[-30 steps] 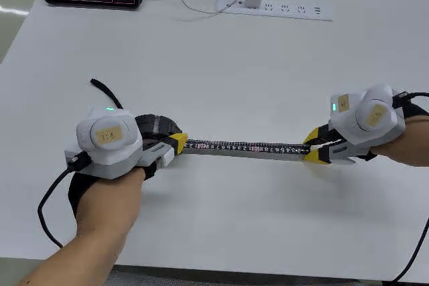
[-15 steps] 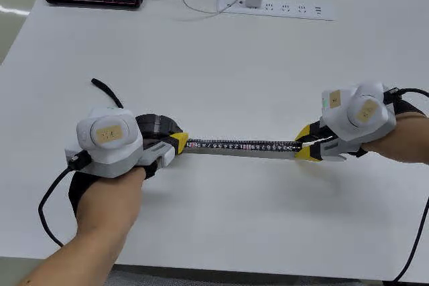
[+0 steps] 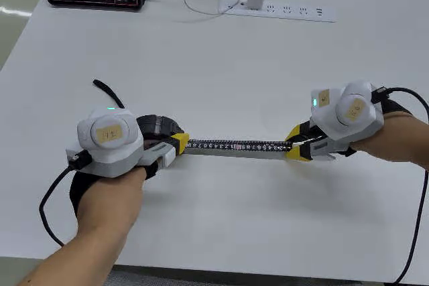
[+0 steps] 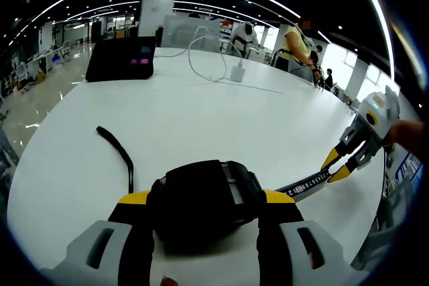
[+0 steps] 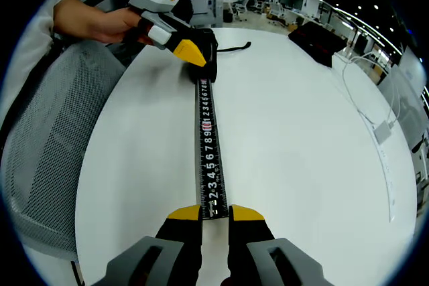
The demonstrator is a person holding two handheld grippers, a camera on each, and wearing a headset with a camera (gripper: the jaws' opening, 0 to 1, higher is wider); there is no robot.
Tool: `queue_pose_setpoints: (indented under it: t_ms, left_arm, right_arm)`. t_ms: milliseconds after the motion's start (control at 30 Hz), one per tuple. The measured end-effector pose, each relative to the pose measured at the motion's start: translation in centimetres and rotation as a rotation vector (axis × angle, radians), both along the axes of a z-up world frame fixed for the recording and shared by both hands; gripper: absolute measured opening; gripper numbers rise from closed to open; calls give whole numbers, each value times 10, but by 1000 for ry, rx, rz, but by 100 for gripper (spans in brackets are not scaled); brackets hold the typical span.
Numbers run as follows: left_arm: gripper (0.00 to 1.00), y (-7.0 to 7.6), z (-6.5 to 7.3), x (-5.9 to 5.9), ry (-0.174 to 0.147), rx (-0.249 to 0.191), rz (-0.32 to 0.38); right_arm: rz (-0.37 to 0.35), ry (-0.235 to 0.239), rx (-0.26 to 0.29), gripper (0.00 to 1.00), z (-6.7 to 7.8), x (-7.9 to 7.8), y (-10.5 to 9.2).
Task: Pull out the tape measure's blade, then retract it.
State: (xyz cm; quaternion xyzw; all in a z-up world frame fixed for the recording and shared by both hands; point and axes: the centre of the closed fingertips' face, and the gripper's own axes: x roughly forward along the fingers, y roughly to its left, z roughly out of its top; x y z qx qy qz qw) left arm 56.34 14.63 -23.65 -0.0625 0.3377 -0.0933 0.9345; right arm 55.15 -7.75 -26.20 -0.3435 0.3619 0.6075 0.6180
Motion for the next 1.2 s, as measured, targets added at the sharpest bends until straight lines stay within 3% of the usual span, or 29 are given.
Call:
queue_pose_setpoints:
  t_ms: [1200]
  left_arm:
    - [58,0,0,-1,-1,-19,0]
  right_arm:
    - [35,0,69,10,-4,4,50]
